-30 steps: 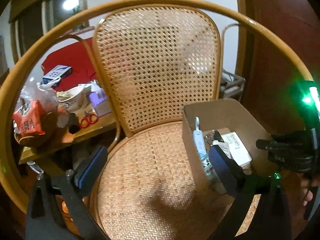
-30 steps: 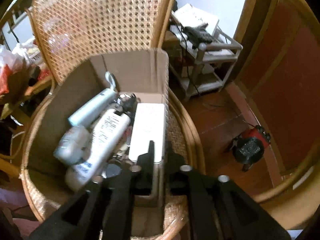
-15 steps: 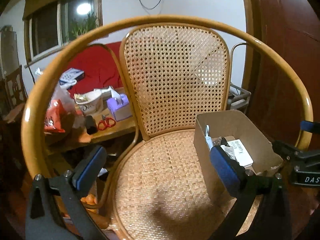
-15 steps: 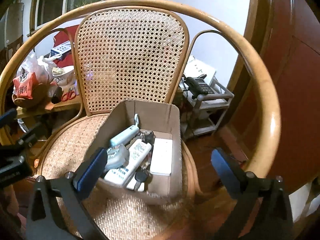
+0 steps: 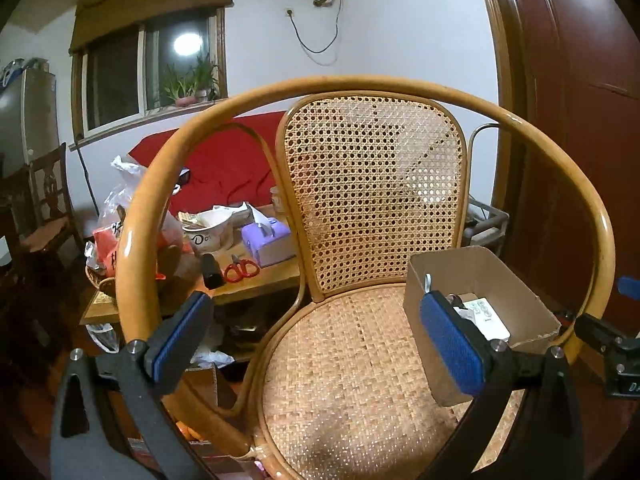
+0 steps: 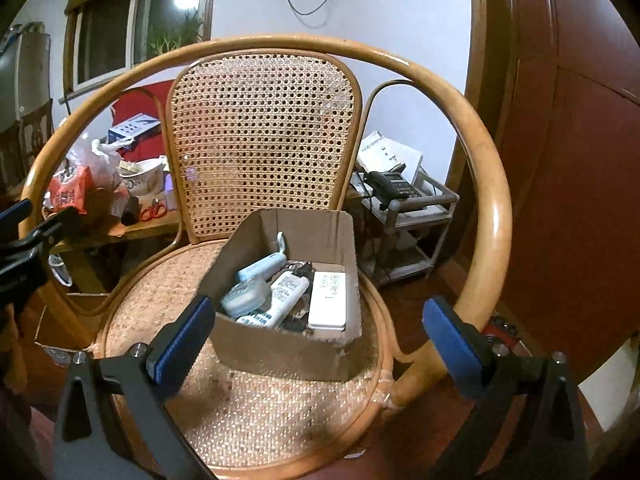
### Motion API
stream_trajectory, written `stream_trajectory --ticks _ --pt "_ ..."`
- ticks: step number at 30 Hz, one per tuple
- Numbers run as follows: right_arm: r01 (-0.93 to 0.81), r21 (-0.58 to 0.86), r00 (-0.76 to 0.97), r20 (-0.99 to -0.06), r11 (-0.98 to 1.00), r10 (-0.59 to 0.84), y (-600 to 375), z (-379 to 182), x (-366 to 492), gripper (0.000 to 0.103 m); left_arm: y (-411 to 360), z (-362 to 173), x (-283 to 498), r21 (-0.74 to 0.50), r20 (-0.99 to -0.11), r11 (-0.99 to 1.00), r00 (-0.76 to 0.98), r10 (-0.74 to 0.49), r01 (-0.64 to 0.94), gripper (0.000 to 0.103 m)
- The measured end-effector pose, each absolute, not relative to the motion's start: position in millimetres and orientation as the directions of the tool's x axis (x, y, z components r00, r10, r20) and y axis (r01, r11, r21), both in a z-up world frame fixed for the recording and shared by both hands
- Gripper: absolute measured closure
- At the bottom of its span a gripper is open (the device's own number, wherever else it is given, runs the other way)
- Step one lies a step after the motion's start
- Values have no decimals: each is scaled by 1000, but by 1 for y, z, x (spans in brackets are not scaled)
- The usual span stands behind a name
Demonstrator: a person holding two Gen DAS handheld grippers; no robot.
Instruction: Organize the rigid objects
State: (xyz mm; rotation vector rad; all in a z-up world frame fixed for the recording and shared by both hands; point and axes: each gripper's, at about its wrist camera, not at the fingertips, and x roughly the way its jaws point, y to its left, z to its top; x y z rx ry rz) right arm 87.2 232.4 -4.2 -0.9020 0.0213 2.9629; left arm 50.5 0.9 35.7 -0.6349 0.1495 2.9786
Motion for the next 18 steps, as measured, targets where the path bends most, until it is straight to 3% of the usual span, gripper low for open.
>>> stream_trajectory --ticks 18 --pt "0 33 -851 -525 -999 -18 228 -6 94 0 -6 25 63 100 -427 -991 -903 41 -92 0"
